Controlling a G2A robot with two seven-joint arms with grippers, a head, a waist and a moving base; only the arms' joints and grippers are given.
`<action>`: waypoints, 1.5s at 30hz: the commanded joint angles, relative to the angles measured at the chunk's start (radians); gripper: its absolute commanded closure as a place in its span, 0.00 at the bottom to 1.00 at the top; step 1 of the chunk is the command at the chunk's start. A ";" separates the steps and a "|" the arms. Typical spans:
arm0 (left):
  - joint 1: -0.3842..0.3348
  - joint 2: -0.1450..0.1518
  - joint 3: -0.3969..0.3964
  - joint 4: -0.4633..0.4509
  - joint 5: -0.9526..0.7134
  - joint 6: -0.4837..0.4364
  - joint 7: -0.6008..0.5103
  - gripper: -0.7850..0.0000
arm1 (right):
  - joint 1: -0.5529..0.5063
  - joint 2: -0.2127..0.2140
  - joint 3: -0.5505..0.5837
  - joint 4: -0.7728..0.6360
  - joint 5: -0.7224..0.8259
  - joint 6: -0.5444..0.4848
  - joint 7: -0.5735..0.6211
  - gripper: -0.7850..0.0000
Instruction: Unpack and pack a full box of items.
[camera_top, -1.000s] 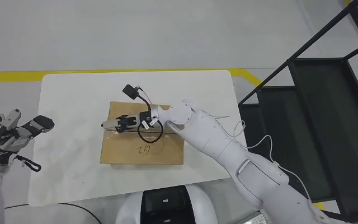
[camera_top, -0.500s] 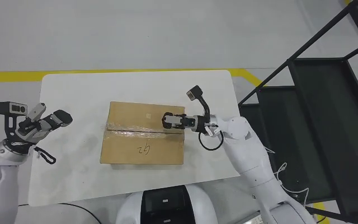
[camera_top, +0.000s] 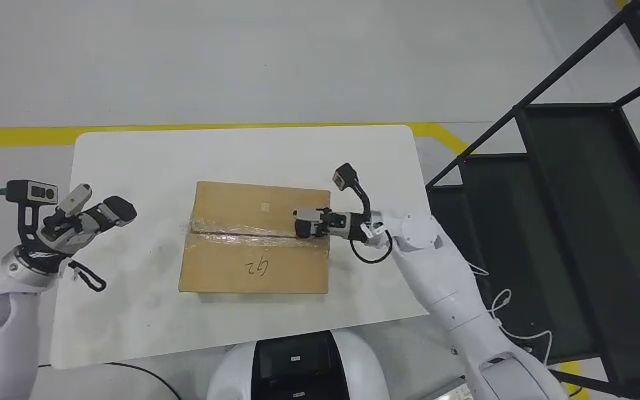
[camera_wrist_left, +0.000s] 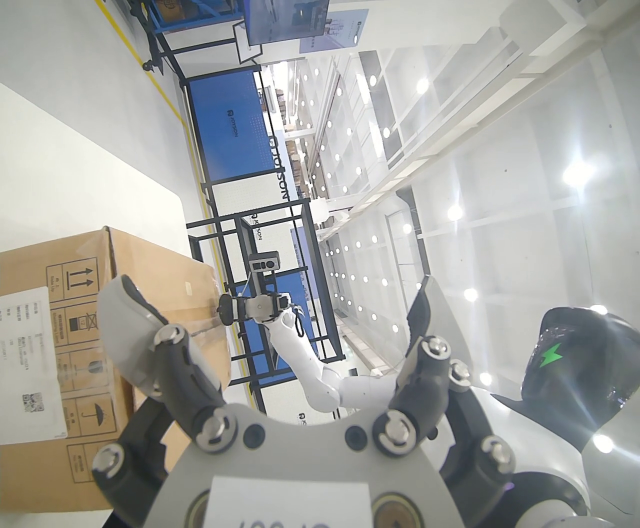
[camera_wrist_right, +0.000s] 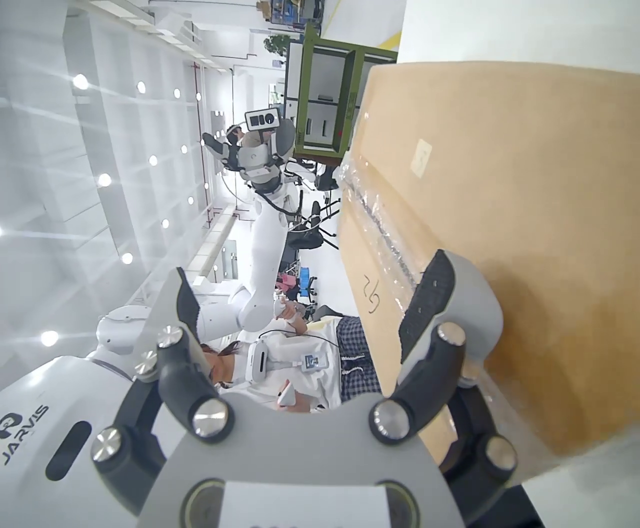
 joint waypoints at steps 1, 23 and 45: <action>0.006 0.000 -0.008 0.004 -0.004 -0.002 -0.001 0.00 | 0.019 -0.005 -0.030 0.021 -0.005 -0.002 -0.008 0.00; 0.022 -0.009 -0.028 0.024 -0.037 -0.034 0.038 0.00 | -0.163 0.048 0.217 -0.157 0.153 -0.271 -0.081 0.00; -0.012 -0.030 0.048 -0.001 -0.021 -0.070 0.169 0.00 | -0.253 0.073 0.379 -0.081 0.232 -0.428 -0.180 0.00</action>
